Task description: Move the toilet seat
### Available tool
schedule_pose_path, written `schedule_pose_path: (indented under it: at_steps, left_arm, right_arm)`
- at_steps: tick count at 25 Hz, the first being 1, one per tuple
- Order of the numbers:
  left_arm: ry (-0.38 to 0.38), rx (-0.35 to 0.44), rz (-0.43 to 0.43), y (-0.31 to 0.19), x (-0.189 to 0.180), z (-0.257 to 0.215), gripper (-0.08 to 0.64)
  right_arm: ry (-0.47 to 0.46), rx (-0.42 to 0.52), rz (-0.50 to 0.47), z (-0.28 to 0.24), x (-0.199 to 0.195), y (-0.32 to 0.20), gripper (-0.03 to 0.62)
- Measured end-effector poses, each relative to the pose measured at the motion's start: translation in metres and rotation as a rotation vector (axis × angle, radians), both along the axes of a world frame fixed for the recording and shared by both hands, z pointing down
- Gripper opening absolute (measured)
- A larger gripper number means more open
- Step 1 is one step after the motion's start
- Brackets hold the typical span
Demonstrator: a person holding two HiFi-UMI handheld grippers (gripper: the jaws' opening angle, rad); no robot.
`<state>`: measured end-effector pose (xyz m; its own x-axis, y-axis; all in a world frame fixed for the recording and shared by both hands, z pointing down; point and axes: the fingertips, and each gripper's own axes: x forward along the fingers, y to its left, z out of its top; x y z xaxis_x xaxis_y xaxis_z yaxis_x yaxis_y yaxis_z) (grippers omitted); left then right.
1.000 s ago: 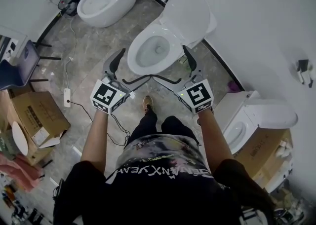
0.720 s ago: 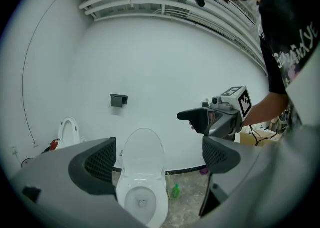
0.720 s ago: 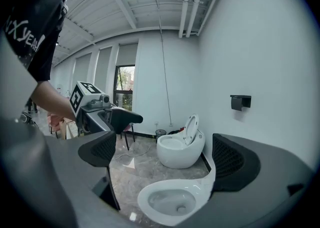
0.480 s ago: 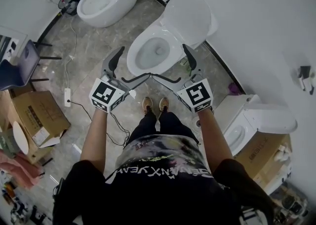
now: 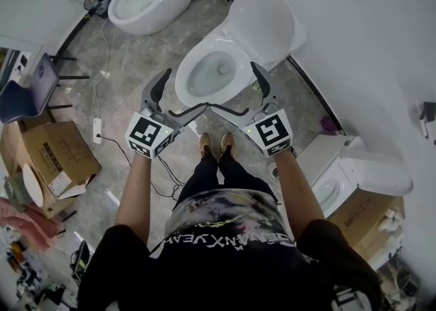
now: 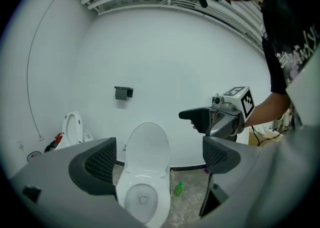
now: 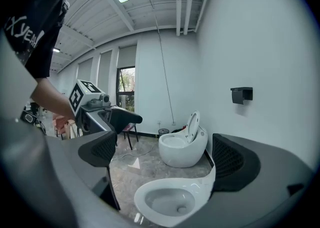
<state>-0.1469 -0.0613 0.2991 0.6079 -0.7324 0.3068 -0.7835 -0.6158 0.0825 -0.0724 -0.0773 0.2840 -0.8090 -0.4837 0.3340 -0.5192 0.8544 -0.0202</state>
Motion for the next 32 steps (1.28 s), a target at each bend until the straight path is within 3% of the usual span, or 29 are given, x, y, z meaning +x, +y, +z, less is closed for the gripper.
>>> schedule_pose_path:
  at_steps: [6,18,27,32]
  left_arm:
    - [-0.009,-0.038,-0.014,-0.005,0.006,0.031,0.518]
    - [-0.026,-0.094,-0.008,-0.014,0.003,0.171,0.519]
    - [-0.011,-0.14,-0.018,0.0,0.001,0.253,0.52]
    - [0.017,-0.195,-0.034,0.013,-0.001,0.299,0.52]
  right_arm:
    - [-0.004,-0.029,-0.009,0.027,0.004,-0.014,0.584]
    - [0.04,-0.08,0.018,0.182,0.002,-0.039,0.584]
    - [0.055,-0.102,0.044,0.258,0.002,-0.035,0.584]
    - [0.05,-0.159,0.073,0.296,0.003,-0.025,0.584]
